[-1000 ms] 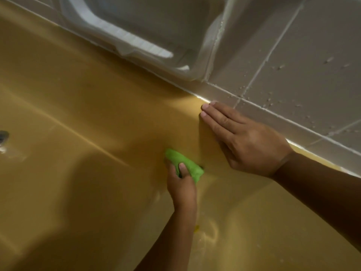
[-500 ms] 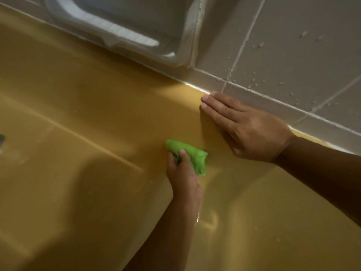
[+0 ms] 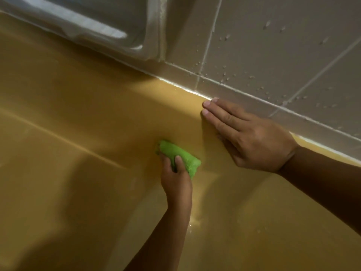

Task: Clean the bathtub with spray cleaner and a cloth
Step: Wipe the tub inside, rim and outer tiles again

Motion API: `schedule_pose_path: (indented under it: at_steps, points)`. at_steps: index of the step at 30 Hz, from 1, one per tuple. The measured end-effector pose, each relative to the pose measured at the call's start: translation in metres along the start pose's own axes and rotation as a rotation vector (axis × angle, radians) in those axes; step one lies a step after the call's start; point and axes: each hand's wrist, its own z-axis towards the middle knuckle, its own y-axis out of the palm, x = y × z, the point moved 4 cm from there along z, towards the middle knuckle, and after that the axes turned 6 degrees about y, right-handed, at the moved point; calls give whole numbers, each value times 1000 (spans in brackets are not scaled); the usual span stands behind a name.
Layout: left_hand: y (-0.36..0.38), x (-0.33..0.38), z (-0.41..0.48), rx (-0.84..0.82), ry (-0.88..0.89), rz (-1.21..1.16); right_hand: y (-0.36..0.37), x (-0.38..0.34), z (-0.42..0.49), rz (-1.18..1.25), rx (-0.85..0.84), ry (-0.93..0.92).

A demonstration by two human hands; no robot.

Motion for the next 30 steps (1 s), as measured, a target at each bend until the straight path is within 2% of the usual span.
schedule_pose_path:
  at_steps: [5,7,9,12,15,18,21,24,30]
  points:
    - [-9,-82,-10,-4,-267,155,2,1,-1,-22,4,-5]
    - [-5,-87,-13,59,-351,100,3,1,-2,-27,0,-6]
    - [8,-72,-15,136,-396,-91,2,1,0,-29,10,-9]
    - [21,-16,-27,111,-324,-336,1,1,-2,-39,14,-6]
    - [35,60,-49,-32,-104,-459,-6,8,-33,-39,7,29]
    - [42,101,-63,-87,85,-347,-18,19,-80,-42,-1,70]
    - [45,95,-70,-96,157,-161,-22,28,-101,-75,-18,63]
    - [44,66,-76,-77,133,11,-18,27,-101,-93,-10,43]
    - [48,-22,-87,-103,-25,161,-18,29,-100,-99,-2,33]
